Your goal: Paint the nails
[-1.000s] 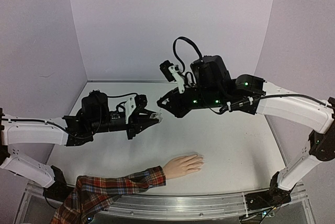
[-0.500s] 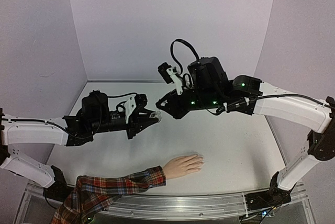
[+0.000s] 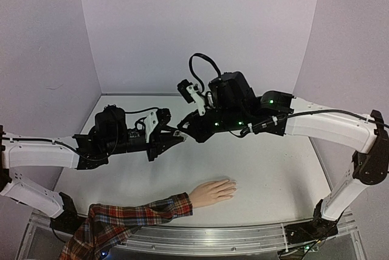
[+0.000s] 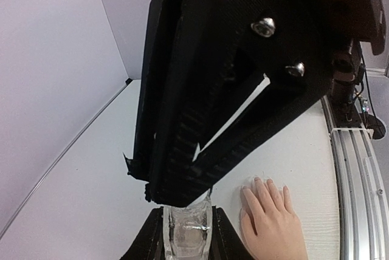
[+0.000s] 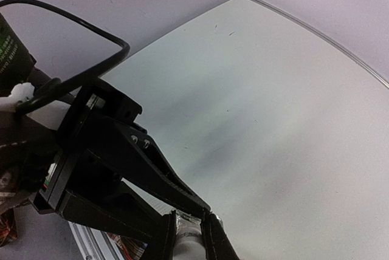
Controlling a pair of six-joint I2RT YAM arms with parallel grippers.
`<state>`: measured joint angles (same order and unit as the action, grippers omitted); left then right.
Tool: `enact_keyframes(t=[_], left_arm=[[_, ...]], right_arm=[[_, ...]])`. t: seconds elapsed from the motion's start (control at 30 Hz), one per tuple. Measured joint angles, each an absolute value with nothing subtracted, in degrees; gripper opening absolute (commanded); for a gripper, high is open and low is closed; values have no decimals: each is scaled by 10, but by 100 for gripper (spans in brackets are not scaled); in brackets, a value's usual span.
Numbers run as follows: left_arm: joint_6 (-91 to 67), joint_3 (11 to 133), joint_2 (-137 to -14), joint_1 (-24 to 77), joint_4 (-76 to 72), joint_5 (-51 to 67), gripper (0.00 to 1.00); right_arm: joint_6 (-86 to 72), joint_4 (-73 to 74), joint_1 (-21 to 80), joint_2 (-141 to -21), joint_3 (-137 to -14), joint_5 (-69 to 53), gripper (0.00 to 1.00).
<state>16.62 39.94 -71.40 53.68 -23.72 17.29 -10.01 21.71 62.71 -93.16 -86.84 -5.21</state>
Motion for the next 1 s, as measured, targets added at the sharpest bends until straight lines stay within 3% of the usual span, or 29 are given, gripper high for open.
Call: enact_keyframes(t=[0.43,0.77,0.83,1.0], left_arm=[[120,389,-712,535,-227,128,0],[94,441,-775,535,-253,-57,0],[94,453,-793,536,-261,-77,0],[87,458,-800,538,-283,-86,0]], right_arm=[[-103,159,624,-948,-843,-44,2],[-326,228,627,-1071,-1017,148,10],[-344,259,626,-1093,-1053,175,17],[-356,308,629,-1104,-1094,177,51]])
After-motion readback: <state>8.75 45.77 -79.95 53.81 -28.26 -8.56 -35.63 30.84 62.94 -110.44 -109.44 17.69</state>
